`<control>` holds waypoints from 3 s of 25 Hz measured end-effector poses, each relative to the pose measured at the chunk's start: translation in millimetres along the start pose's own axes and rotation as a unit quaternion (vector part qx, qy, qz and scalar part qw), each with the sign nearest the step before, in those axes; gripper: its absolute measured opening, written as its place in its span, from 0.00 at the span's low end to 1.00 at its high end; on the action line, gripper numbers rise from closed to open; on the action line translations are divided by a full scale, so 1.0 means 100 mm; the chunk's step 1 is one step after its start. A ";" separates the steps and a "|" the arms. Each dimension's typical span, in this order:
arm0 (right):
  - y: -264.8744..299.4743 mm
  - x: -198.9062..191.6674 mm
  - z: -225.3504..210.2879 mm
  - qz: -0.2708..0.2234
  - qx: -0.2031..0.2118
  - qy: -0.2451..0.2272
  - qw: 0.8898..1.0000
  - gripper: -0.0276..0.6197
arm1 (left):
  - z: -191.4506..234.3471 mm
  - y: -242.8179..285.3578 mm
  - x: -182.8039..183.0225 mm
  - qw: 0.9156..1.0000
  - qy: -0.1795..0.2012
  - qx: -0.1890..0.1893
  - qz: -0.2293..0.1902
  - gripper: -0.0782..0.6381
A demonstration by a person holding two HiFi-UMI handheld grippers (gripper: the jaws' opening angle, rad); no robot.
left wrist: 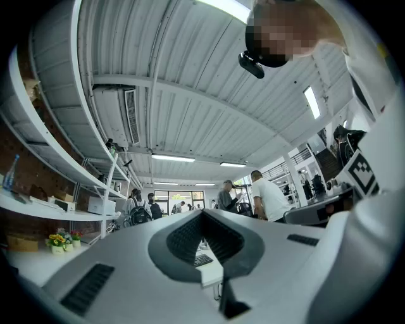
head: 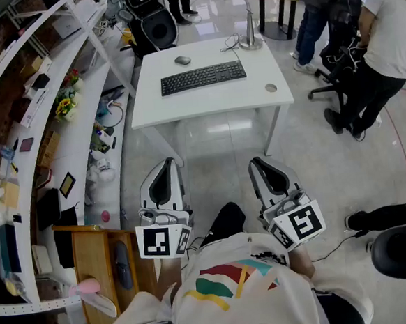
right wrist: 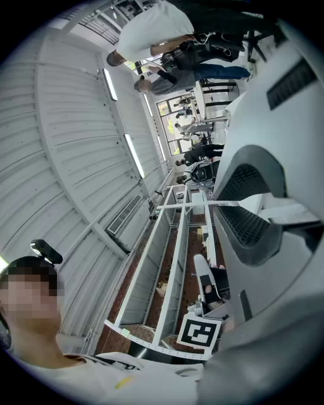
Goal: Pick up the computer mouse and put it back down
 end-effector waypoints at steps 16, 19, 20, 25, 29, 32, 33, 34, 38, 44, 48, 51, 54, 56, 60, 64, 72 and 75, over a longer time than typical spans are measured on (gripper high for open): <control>2.17 -0.13 -1.07 0.037 -0.022 0.009 0.999 0.06 | 1.28 2.08 -1.12 0.999 -0.045 -0.002 -0.004 0.17; 2.93 -0.22 -1.46 0.070 -0.036 0.009 0.997 0.06 | 1.68 2.79 -1.50 0.998 -0.064 -0.007 0.009 0.17; 3.17 -0.23 -1.57 0.082 -0.042 0.006 0.996 0.06 | 1.82 3.02 -1.62 0.997 -0.073 -0.008 0.016 0.17; 3.96 0.04 -1.85 0.101 -0.075 -0.011 0.992 0.06 | 2.35 4.02 -1.79 0.993 -0.092 -0.067 0.027 0.17; 4.43 0.10 -2.01 0.117 -0.108 -0.006 0.987 0.06 | 2.63 4.59 -1.77 0.990 -0.088 -0.110 0.005 0.17; 4.70 0.06 -2.13 0.142 -0.118 -0.001 0.983 0.06 | 2.75 4.84 -1.81 0.989 -0.091 -0.114 -0.004 0.17; 4.78 0.05 -2.17 0.155 -0.115 -0.002 0.981 0.06 | 2.77 4.88 -1.85 0.990 -0.091 -0.109 0.003 0.17; 4.84 0.03 -2.21 0.166 -0.108 -0.002 0.980 0.06 | 2.78 4.91 -1.90 0.990 -0.094 -0.101 0.014 0.17; 5.09 0.02 -2.39 0.173 -0.067 0.022 0.982 0.06 | 2.90 4.98 -2.06 0.990 -0.115 -0.054 0.056 0.17; 5.49 0.03 -2.51 0.193 0.007 0.009 0.981 0.06 | 2.97 4.91 -1.93 0.993 -0.106 0.014 0.057 0.17; 5.54 0.03 -2.71 0.190 0.036 0.016 0.981 0.06 | 2.82 5.00 -1.87 0.993 -0.093 0.039 0.059 0.17; 5.63 0.03 -2.86 0.188 0.061 0.006 0.980 0.07 | 2.77 5.12 -1.88 0.993 -0.085 0.041 0.068 0.17; 5.56 -0.05 -2.97 0.201 0.087 0.011 0.976 0.07 | 2.64 5.09 -1.90 0.991 -0.088 0.048 0.090 0.17; 5.47 -0.13 -3.13 0.230 0.086 0.034 0.969 0.07 | 2.48 5.12 -1.91 0.989 -0.090 0.050 0.105 0.17; 5.59 -0.08 -3.39 0.209 0.063 0.014 0.976 0.07 | 2.48 5.40 -1.98 0.991 -0.085 0.040 0.099 0.17; 5.91 0.02 -3.48 0.196 0.055 -0.014 0.979 0.07 | 2.58 5.65 -2.05 0.992 -0.092 0.023 0.085 0.17; 6.88 -0.04 -3.33 0.191 0.076 -0.097 0.974 0.60 | 3.01 5.74 -2.34 0.991 -0.090 0.035 0.095 0.17; 7.28 -0.23 -3.32 0.224 0.086 -0.117 0.964 0.62 | 3.26 5.66 -2.50 0.989 -0.099 0.050 0.096 0.17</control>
Point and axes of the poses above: the fingertips, and each gripper's own axes: y forward along the fingers, z to its left, x out of its top, the point moved 9 cm from there along -y, backward along the fingers, and after that the axes turned 7 degrees about y, right-handed, at the moved point
